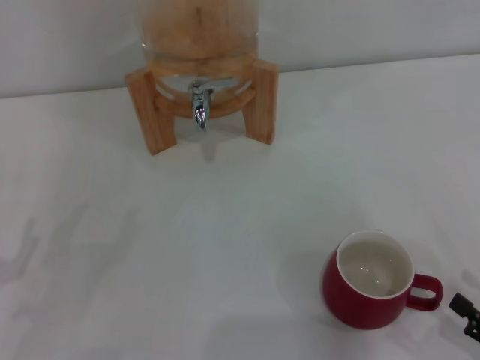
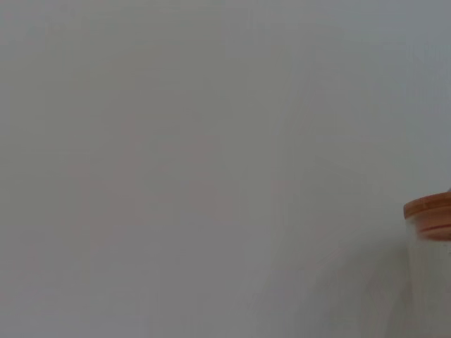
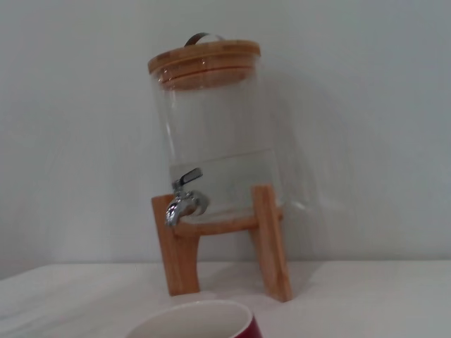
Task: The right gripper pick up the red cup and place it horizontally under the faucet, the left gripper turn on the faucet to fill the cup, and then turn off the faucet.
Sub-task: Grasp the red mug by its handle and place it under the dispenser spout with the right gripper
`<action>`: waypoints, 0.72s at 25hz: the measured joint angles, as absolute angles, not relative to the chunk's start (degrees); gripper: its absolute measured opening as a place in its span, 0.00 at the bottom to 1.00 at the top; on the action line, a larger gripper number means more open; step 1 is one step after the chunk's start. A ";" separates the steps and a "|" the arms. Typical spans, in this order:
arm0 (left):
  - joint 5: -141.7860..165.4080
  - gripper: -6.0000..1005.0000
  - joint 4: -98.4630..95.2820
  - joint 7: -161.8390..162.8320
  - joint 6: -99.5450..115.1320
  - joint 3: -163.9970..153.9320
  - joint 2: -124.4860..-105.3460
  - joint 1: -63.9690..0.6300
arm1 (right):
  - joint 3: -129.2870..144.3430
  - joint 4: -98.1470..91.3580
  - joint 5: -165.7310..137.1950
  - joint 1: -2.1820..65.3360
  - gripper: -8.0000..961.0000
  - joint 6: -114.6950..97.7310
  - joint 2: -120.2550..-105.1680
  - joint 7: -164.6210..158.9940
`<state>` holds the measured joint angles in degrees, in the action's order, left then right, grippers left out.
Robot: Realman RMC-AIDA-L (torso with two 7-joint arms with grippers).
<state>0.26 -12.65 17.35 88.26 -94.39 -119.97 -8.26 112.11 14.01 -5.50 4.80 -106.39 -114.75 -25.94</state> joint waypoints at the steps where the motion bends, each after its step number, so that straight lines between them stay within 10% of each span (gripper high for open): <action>1: 0.26 0.84 -12.66 17.35 88.28 -94.39 -119.97 -8.26 | 112.11 13.94 -5.86 4.84 0.85 -106.20 -114.76 -25.93; 18: 0.26 0.84 -12.51 17.31 88.57 -94.39 -119.97 -8.27 | 111.11 12.13 -6.39 5.11 0.85 -102.78 -114.96 -25.23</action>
